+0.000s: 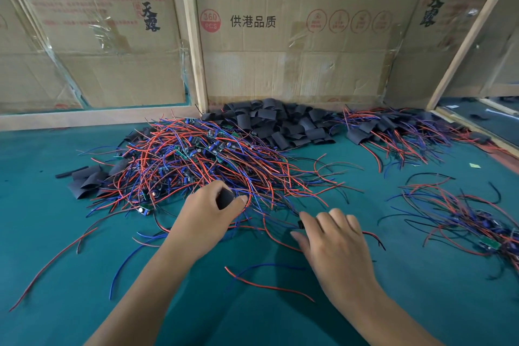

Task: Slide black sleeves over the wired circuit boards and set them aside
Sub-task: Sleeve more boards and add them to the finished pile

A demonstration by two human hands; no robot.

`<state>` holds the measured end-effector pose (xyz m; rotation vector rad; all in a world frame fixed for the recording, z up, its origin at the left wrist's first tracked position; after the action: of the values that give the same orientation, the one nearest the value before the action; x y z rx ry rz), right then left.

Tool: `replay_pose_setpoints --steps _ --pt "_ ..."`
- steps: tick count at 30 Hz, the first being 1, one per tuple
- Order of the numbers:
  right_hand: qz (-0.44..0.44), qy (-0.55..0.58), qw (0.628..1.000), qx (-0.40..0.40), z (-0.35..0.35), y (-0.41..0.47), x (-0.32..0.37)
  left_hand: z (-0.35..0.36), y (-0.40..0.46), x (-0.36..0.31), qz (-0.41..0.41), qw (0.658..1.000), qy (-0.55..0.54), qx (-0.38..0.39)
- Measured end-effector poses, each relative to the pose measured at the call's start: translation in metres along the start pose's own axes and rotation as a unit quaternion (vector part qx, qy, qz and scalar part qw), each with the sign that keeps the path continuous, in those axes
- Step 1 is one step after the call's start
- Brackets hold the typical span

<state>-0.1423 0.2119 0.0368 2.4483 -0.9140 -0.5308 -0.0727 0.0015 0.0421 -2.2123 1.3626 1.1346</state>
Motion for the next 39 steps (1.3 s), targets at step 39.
replay_pose_setpoints --steps 39 --pt "0.313 0.831 0.46 -0.019 0.038 0.036 -0.062 0.04 -0.021 -0.031 0.132 0.977 0.032 0.164"
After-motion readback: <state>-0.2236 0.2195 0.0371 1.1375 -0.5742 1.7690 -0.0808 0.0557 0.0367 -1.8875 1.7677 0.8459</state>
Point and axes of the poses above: each hand's wrist, its own y-axis towards the middle knuckle, its own z-axis out of the palm, x = y × z, the point moved 7 cm from there along y, towards the middle knuckle, and after that the axes turned 6 degrees about x, right-handed, at the moved point
